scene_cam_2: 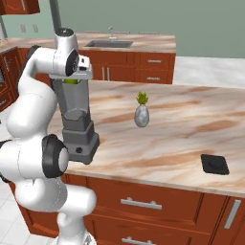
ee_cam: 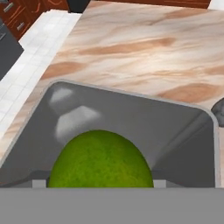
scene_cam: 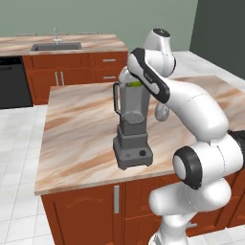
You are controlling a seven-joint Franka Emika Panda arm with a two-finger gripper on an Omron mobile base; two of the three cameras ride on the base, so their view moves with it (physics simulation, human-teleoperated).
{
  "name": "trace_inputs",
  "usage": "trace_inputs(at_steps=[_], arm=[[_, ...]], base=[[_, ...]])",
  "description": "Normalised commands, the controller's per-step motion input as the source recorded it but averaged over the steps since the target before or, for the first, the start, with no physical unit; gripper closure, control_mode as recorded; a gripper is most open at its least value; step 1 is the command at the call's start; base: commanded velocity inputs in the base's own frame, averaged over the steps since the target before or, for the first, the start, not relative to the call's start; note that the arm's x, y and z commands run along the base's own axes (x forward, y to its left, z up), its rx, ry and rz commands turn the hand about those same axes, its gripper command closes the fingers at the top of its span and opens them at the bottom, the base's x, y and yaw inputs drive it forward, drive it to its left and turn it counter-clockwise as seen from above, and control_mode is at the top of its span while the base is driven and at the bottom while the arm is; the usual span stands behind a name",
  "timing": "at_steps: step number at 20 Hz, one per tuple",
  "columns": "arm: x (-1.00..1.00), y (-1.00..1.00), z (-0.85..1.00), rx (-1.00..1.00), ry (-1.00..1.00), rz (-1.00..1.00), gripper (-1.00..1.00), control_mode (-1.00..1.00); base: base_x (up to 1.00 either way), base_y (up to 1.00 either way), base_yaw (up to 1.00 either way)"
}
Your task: Grab the lime and onion from the fridge, place them in the blender, close the lid, and turn on the blender to create a marinade.
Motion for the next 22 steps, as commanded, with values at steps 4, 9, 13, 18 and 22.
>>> trace_inputs(at_steps=[4, 9, 13, 18, 22], arm=[[0.00, 0.00, 0.04, 0.00, 0.00, 0.00, -1.00, -1.00], [-0.01, 0.00, 0.49, 0.00, 0.00, 0.00, -1.00, -1.00], [-0.19, 0.00, 0.37, 0.00, 0.00, 0.00, -1.00, -1.00], [-0.64, -0.08, 0.03, 0.00, 0.00, -0.01, -1.00, -1.00], [-0.89, -0.51, -0.01, 0.00, 0.00, -0.09, -1.00, -1.00]], base=[[0.00, 0.00, 0.00], [0.00, 0.00, 0.00], [0.00, 0.00, 0.00], [0.00, 0.00, 0.00], [0.00, 0.00, 0.00]])
